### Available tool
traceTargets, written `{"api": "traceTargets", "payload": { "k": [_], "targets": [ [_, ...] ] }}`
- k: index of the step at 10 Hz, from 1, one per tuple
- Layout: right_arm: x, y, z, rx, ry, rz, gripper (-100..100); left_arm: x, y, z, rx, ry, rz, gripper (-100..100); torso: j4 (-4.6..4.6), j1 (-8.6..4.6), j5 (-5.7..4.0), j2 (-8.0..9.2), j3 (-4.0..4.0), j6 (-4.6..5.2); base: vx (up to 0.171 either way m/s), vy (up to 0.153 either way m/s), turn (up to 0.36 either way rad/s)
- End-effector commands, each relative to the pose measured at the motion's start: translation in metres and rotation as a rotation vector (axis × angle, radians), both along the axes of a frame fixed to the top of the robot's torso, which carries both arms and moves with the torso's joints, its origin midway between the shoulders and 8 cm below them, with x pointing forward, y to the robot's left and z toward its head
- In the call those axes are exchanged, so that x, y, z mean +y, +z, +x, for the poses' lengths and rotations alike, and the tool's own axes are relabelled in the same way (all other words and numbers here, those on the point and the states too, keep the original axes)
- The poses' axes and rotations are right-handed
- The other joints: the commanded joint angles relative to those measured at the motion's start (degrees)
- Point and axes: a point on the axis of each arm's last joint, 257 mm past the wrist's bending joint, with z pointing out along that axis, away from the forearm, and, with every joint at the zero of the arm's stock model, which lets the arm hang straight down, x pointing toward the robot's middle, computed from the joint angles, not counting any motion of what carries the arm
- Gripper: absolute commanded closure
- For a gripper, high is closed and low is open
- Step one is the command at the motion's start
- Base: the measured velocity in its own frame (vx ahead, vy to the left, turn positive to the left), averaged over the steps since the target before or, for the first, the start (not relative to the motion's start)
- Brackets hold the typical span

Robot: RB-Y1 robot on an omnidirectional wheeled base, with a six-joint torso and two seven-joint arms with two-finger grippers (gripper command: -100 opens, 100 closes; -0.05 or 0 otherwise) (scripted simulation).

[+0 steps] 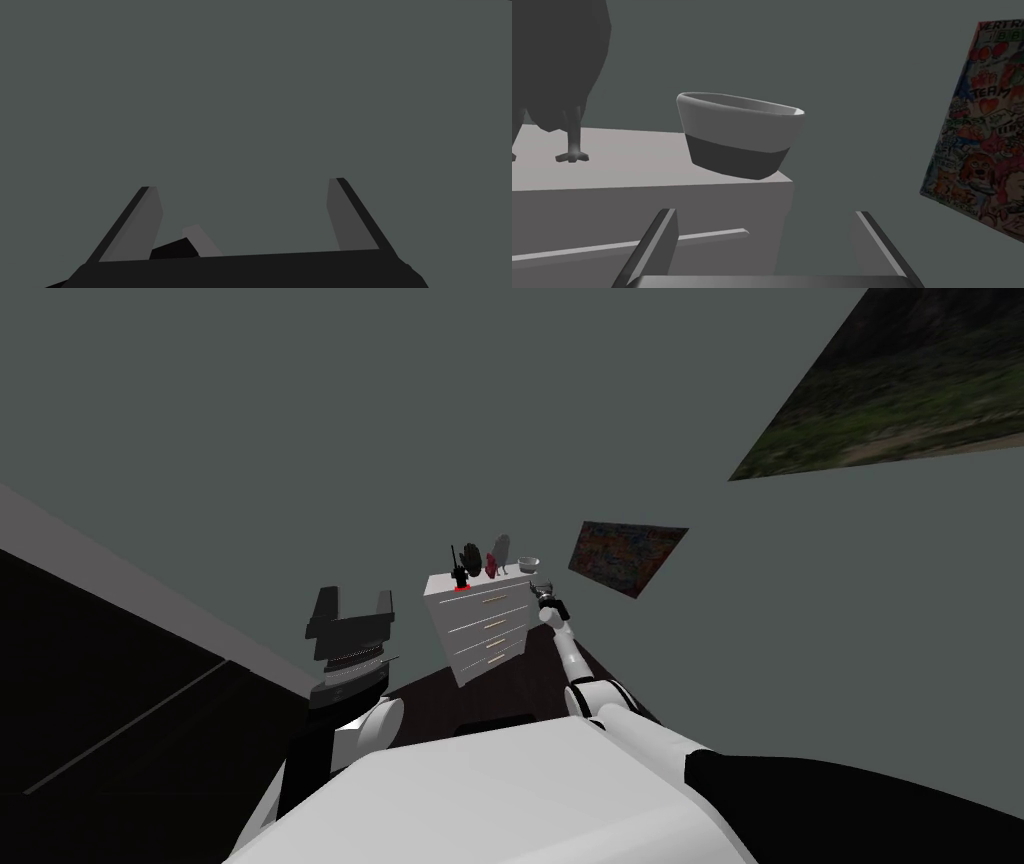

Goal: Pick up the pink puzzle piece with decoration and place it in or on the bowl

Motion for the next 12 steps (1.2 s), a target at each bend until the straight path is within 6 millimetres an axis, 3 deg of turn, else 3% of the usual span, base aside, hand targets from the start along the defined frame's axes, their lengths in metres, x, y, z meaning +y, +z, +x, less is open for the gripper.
{"api": "traceTargets", "payload": {
  "k": [1, 6, 9, 10, 11, 12],
  "targets": [
    [0.023, 0.000, 0.013, 0.031, 0.058, 0.046, -100, 0.000, 0.000, 0.000, 0.000, 0.000, 0.000, 0, 0.00, 0.00, 0.00, 0.00, 0.00, 0.00, -0.013, 0.017, 0.007],
    [0.082, 0.005, 0.040, 0.103, 0.193, 0.136, -100, 0.000, 0.000, 0.000, 0.000, 0.000, 0.000, 0, -0.01, 0.03, 0.01, -0.05, -0.03, 0.01, -0.004, 0.027, 0.004],
    [0.103, 0.014, 0.047, 0.118, 0.237, 0.156, -100, 0.000, 0.000, 0.000, 0.000, 0.000, 0.000, 0, -0.02, 0.05, 0.01, -0.05, -0.03, 0.01, 0.002, 0.026, -0.002],
    [0.122, 0.017, 0.052, 0.142, 0.275, 0.174, -100, 0.000, 0.000, 0.000, 0.000, 0.000, 0.000, 0, -0.02, 0.03, 0.01, -0.06, -0.04, 0.02, 0.008, 0.026, -0.005],
    [0.122, 0.017, 0.052, 0.142, 0.275, 0.174, -100, 0.000, 0.000, 0.000, 0.000, 0.000, 0.000, 0, -0.02, 0.04, 0.01, -0.08, -0.05, 0.01, 0.009, 0.023, -0.001],
    [0.139, 0.019, 0.055, 0.165, 0.309, 0.190, -100, 0.000, 0.000, 0.000, 0.000, 0.000, 0.000, 0, -0.03, 0.02, 0.00, -0.07, -0.04, 0.03, 0.011, 0.023, -0.012]
  ]
}}
